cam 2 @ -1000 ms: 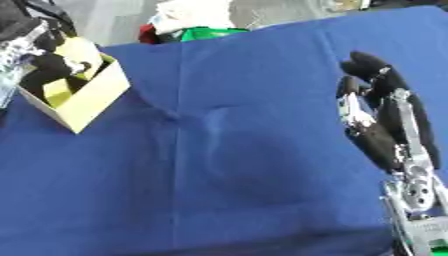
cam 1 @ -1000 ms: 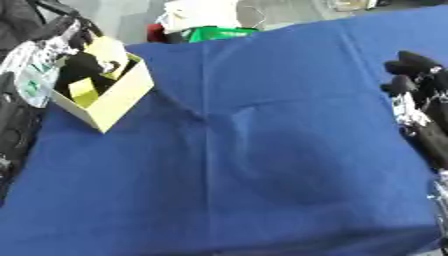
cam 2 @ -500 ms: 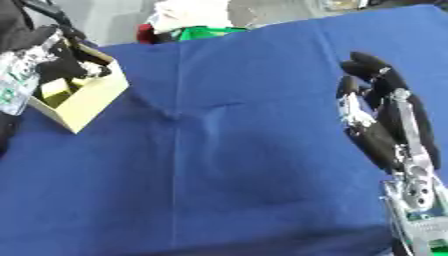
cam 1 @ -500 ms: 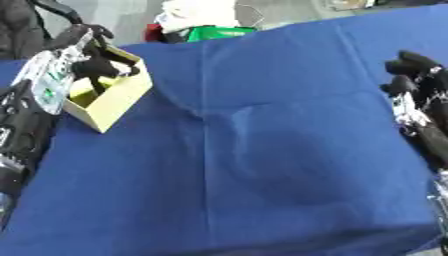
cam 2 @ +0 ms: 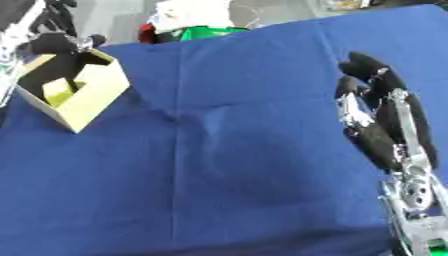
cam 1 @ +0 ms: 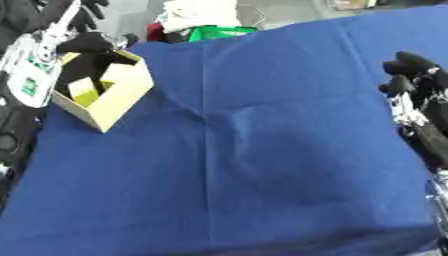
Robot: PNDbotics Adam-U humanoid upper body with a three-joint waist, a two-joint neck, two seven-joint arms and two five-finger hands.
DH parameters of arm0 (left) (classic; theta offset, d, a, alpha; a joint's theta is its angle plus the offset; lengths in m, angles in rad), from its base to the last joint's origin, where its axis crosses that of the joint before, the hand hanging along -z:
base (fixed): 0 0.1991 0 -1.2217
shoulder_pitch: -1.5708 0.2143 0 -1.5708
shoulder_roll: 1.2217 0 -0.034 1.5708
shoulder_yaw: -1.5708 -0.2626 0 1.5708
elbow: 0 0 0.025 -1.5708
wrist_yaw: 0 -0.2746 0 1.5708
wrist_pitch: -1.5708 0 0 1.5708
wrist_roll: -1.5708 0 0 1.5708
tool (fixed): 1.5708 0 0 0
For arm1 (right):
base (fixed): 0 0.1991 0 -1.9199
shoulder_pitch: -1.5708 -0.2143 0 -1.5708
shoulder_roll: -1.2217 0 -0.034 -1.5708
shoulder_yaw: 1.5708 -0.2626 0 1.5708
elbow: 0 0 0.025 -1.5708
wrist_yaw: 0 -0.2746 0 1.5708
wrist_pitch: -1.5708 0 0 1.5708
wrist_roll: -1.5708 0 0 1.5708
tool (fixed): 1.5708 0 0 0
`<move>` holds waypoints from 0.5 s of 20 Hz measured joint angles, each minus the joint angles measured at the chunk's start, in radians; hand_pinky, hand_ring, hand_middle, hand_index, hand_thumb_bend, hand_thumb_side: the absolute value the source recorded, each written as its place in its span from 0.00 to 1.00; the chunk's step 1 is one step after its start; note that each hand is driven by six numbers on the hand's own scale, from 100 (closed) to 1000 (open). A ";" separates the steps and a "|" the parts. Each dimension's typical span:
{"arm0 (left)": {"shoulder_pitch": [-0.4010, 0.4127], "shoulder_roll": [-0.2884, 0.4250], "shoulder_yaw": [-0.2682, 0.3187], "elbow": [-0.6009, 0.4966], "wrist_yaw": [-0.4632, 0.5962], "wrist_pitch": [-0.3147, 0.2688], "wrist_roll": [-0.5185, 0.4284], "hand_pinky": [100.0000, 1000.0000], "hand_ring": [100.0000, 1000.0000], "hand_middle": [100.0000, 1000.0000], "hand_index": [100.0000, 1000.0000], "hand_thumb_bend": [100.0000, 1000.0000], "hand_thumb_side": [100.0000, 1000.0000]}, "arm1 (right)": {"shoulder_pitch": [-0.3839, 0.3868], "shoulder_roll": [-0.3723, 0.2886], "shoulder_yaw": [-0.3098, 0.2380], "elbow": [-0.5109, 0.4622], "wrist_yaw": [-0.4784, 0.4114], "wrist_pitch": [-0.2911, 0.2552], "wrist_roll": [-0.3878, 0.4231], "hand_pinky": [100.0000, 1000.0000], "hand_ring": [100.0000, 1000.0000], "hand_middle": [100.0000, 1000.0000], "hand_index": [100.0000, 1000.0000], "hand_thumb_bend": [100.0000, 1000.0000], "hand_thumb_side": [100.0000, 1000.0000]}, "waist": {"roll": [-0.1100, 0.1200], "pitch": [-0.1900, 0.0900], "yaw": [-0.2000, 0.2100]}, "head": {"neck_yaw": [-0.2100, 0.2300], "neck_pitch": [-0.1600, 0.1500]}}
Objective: Pick up objects on the table and place them in the box.
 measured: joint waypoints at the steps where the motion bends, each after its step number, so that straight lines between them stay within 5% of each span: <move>1: 0.027 0.004 0.000 -0.050 0.033 -0.003 0.005 0.58 0.54 0.55 0.79 0.51 0.38 | 0.000 0.000 0.000 0.000 0.000 0.000 0.000 0.73 0.85 0.72 0.86 0.00 0.47 | 0.000 0.002 0.002 | 0.000 0.000; 10: 0.287 -0.019 0.027 -0.446 0.335 -0.048 0.151 0.55 0.53 0.53 0.78 0.30 0.37 | -0.009 0.002 0.001 0.000 0.000 0.000 0.001 0.73 0.85 0.72 0.86 0.00 0.47 | -0.014 0.022 0.032 | 0.015 0.000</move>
